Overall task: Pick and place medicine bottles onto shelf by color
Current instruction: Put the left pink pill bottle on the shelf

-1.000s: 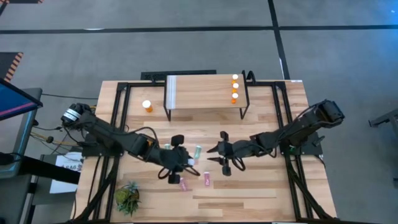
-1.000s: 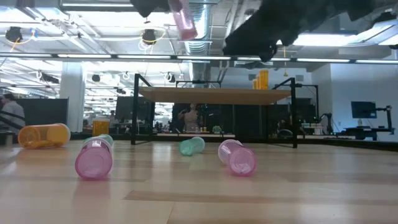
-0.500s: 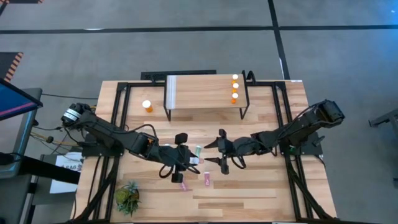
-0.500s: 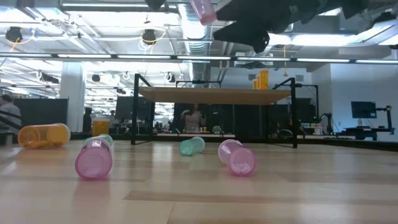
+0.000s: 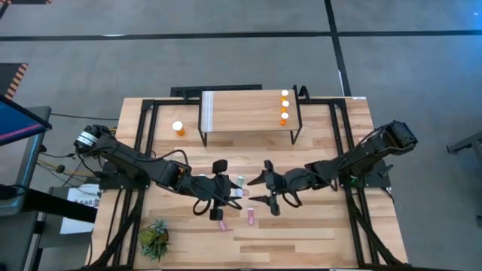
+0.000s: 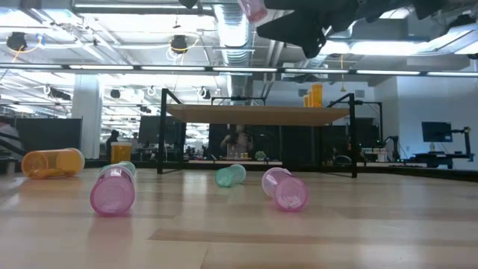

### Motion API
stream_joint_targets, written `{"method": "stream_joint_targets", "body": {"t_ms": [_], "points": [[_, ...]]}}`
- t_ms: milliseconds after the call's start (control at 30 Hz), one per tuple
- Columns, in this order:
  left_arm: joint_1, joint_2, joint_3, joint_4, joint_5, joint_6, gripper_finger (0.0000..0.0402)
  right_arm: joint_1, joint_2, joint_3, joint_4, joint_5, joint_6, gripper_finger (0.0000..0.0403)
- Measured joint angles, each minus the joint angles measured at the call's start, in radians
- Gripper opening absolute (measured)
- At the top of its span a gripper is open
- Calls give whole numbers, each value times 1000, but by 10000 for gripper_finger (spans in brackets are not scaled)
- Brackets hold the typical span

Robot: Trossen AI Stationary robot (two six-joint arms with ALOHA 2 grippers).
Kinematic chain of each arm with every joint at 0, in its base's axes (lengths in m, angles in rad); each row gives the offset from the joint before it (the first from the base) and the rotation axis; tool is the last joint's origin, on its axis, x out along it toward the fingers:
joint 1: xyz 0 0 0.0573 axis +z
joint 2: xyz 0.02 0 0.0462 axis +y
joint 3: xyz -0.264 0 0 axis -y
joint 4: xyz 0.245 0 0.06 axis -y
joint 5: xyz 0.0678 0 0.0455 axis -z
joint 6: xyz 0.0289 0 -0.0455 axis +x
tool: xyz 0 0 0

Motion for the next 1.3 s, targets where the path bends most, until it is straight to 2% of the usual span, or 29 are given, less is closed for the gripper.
{"method": "stream_joint_targets", "body": {"t_ms": [467,600,700,1033,1167,1300], "points": [[0,0,0,45,0,14,109,-14,0,0,25,-8,-13,261],[0,0,0,56,1,16,109,-14,0,0,26,-8,-71,253],[0,0,0,57,-1,17,109,-14,0,0,26,-8,-79,230],[0,2,0,58,-23,8,109,-13,0,0,23,-12,-82,113],[-1,2,0,57,-62,-9,115,-14,0,0,24,-9,-82,98],[-1,2,0,62,-82,-7,147,-14,0,0,25,-8,-78,106]]}}
